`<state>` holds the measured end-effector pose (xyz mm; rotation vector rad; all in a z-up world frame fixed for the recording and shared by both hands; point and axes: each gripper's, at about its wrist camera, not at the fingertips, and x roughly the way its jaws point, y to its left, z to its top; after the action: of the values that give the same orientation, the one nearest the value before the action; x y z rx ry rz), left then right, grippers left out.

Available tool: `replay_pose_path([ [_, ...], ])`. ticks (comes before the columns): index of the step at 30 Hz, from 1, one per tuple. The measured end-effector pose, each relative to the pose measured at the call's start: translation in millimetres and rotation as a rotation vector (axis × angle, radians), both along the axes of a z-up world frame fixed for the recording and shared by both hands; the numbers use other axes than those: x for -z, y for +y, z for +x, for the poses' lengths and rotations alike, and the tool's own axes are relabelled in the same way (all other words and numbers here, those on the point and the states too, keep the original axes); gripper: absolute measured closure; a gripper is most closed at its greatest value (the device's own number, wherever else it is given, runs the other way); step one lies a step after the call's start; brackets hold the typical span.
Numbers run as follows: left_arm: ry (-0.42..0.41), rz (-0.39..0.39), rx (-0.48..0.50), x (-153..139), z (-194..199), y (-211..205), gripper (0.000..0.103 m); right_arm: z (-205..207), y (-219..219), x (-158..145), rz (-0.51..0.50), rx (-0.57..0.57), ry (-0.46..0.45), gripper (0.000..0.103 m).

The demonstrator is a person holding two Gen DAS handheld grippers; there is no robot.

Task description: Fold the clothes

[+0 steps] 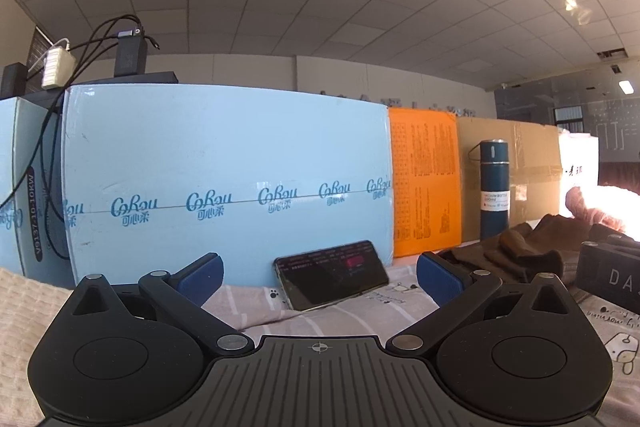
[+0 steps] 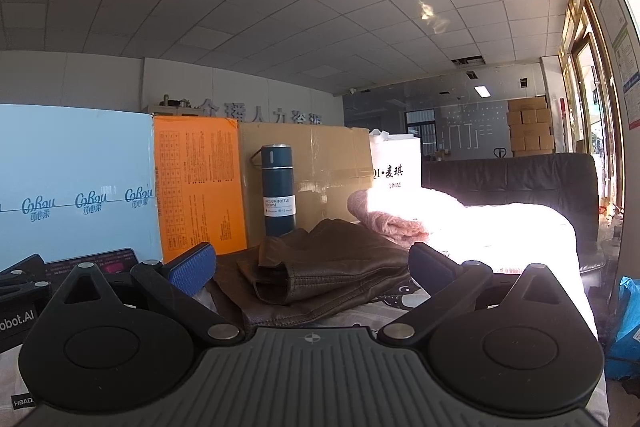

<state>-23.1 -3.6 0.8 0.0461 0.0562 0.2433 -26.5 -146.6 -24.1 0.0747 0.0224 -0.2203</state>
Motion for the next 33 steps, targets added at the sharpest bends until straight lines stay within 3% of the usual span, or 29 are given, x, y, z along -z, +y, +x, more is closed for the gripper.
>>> replay_pose_path([
  [4,0.005,0.033,-0.035,0,-1,-5,0.0,0,-3,1,0.013,-0.001,-0.001,0.0],
  [7,-0.039,0.0,-0.001,-5,-11,1,0.0,-6,-5,-2,0.036,-0.028,-0.023,0.0],
  [13,-0.055,0.012,-0.015,-28,-28,-5,0.0,-17,-10,-7,0.085,-0.085,-0.071,0.0],
  [16,-0.01,-0.022,0.017,-40,-39,-4,0.0,-23,-13,-10,0.109,-0.114,-0.095,0.0],
  [20,0.012,-0.022,0.022,-53,-56,-2,0.0,-41,-11,-31,0.113,-0.21,-0.119,0.0],
  [26,0.002,-0.023,0.013,-72,-90,8,0.0,-68,-8,-68,0.19,-0.355,-0.074,0.0],
  [33,-0.034,-0.055,-0.035,-87,-119,35,0.0,-96,20,-100,0.154,-0.455,-0.026,0.0],
])
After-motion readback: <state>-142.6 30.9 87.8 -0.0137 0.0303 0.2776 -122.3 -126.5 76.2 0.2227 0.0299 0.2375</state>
